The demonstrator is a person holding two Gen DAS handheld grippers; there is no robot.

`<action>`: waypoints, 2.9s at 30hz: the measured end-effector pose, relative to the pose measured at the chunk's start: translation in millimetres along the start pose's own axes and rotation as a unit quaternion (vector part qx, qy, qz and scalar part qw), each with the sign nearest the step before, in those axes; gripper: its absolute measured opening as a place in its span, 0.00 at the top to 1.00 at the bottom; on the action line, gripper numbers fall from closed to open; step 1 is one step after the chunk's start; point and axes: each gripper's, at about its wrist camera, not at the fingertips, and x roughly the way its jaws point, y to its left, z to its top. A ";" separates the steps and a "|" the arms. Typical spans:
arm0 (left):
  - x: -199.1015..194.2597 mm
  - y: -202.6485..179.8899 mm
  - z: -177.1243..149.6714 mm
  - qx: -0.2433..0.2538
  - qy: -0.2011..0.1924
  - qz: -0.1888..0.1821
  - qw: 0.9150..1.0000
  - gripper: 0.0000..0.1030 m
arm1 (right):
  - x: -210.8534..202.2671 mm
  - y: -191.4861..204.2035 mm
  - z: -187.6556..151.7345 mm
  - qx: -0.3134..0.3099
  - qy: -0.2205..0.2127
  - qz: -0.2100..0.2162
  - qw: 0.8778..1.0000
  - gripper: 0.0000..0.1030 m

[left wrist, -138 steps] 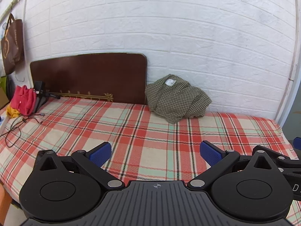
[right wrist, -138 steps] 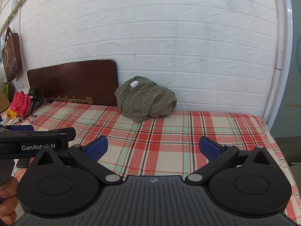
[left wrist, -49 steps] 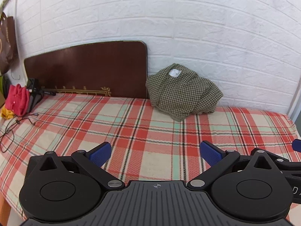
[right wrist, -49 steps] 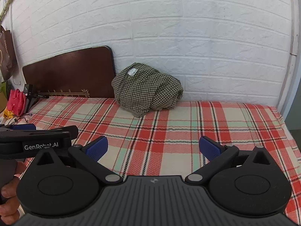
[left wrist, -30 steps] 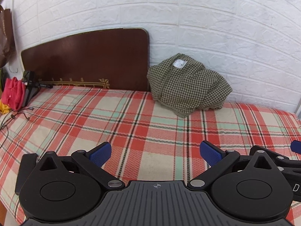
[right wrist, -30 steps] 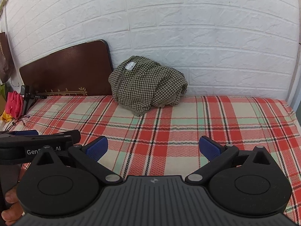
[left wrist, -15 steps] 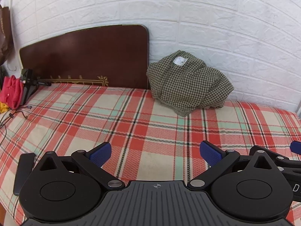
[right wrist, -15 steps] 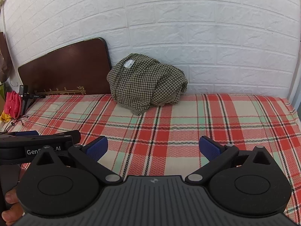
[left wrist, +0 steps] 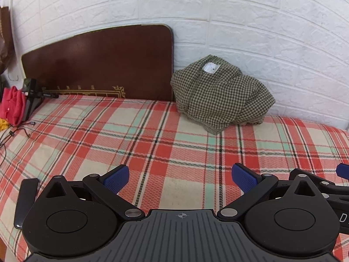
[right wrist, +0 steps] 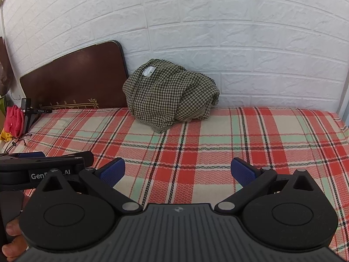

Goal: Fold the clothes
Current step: 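Move both grippers toward the crumpled gingham shirt by the headboard, then grasp the gingham shirt with the left gripper while the right gripper grasps it too, then pull the shirt away from the headboard and release it with both grippers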

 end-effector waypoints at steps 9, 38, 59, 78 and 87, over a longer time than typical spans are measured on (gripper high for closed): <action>44.5 1.4 23.3 -0.014 -0.005 -0.020 1.000 0.00 | 43.9 -12.5 15.4 -0.002 -0.039 0.005 0.999 0.00; 262.1 -18.1 130.3 -0.015 0.016 -0.044 0.999 0.17 | 236.6 -74.9 96.7 0.079 -0.035 0.043 0.995 0.67; 19.2 28.0 -24.9 0.091 0.029 -0.175 0.980 0.91 | 8.2 -60.6 -30.4 -0.032 0.004 0.105 0.994 0.90; -48.1 72.5 -91.7 0.102 0.076 -0.151 0.980 0.49 | -67.0 -60.3 -54.6 -0.021 -0.015 0.059 0.998 0.27; -58.4 19.2 -27.0 0.171 -0.049 -0.156 0.972 0.21 | -26.5 -44.7 -7.8 -0.023 -0.022 0.069 0.997 0.23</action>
